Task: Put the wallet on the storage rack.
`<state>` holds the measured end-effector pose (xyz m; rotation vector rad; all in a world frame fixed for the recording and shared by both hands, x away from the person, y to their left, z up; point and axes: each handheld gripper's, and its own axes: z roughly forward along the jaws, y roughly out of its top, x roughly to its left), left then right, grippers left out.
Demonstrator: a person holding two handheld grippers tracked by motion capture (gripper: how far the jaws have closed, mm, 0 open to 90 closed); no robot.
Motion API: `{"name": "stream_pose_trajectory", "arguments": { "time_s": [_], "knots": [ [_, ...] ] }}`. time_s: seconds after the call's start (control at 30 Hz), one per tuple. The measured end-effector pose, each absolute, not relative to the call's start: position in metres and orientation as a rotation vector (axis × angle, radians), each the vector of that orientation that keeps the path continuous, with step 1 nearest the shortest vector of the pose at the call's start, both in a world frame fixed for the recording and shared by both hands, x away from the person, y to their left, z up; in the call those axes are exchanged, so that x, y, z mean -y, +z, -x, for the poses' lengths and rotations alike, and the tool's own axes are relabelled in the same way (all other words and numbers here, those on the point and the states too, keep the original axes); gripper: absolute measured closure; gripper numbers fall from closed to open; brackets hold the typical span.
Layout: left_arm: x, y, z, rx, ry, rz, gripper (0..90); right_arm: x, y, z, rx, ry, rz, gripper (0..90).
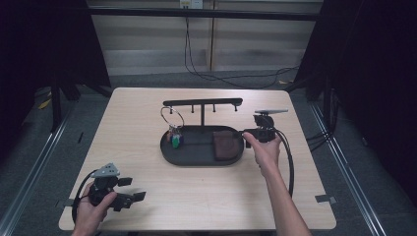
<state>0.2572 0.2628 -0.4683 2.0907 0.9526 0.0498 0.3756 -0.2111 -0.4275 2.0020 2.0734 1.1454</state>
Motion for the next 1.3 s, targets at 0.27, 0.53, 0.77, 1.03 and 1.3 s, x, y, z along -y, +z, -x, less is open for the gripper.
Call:
{"name": "stream_pose_trajectory", "arguments": {
  "time_s": [0.27,0.53,0.77,1.03,1.3],
  "knots": [
    [-0.263,-0.469,-0.258,-0.957,0.051,-2.089,17.7,0.213,-0.430,-0.357,-2.101,1.187,-1.956,30.3],
    [-0.265,-0.468,-0.257,-0.972,0.068,-2.068,17.7,0.221,-0.427,-0.335,-2.092,1.224,-1.910,25.3],
    [-0.265,-0.469,-0.258,-0.978,0.070,-2.079,17.7,0.227,-0.426,-0.312,-2.081,1.211,-1.832,24.7],
    [-0.264,-0.469,-0.257,-0.978,0.069,-2.072,17.7,0.236,-0.435,-0.286,-2.074,1.168,-1.792,24.0],
    [-0.264,-0.467,-0.256,-0.971,0.072,-2.057,17.7,0.245,-0.435,-0.253,-2.077,1.139,-1.756,24.0]
  ]
}}
